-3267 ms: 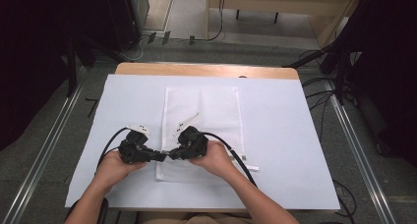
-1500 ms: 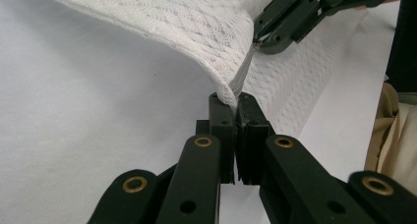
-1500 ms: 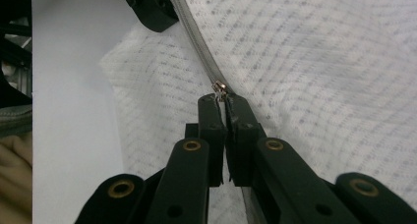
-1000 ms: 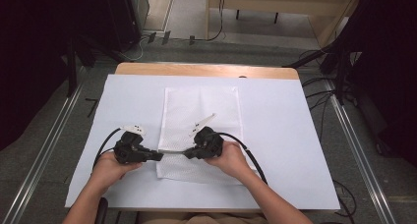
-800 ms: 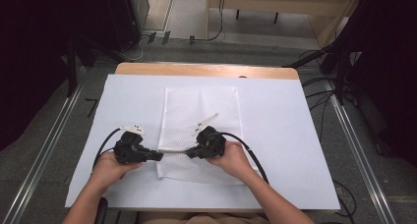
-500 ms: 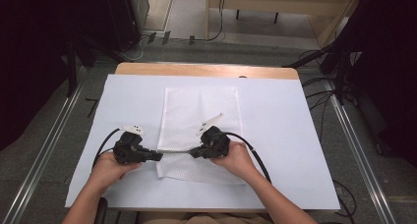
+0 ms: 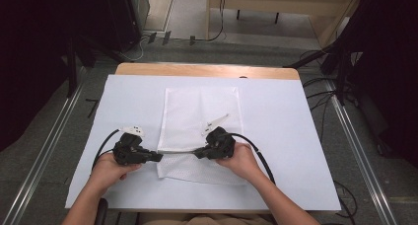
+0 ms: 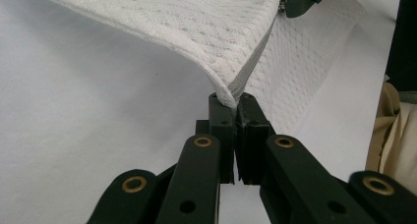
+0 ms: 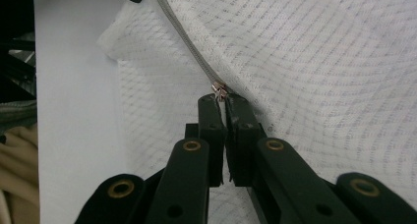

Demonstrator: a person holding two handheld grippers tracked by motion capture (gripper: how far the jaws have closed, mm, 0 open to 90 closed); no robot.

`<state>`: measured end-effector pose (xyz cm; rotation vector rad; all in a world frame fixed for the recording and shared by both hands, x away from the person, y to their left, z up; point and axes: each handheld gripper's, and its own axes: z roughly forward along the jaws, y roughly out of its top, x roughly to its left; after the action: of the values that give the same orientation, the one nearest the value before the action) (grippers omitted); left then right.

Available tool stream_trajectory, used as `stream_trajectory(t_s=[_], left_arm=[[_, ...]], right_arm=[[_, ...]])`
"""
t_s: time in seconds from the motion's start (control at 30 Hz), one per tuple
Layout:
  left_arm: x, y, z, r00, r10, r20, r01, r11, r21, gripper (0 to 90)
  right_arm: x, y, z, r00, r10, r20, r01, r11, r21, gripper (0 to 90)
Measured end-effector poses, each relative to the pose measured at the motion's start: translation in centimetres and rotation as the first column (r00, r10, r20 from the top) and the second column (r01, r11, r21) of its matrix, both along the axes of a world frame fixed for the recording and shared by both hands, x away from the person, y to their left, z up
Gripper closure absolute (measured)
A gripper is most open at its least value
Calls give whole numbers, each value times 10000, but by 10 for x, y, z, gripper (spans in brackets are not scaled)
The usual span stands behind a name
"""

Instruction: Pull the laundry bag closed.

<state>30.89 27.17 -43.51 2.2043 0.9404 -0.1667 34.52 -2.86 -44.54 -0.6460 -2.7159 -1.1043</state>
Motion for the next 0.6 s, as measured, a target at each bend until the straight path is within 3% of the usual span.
stream_trajectory(t_s=[0.27,0.6], left_arm=[[0,1,-1,9997,-25,-232,27,10000,45,883],[0,2,-1,9998,-14,-201,16,10000,56,883]], right_arm=[[0,-10,0,10000,-81,-7,81,9999,-78,884],[2,-30,1,9995,-306,-72,304,9994,-186,884]])
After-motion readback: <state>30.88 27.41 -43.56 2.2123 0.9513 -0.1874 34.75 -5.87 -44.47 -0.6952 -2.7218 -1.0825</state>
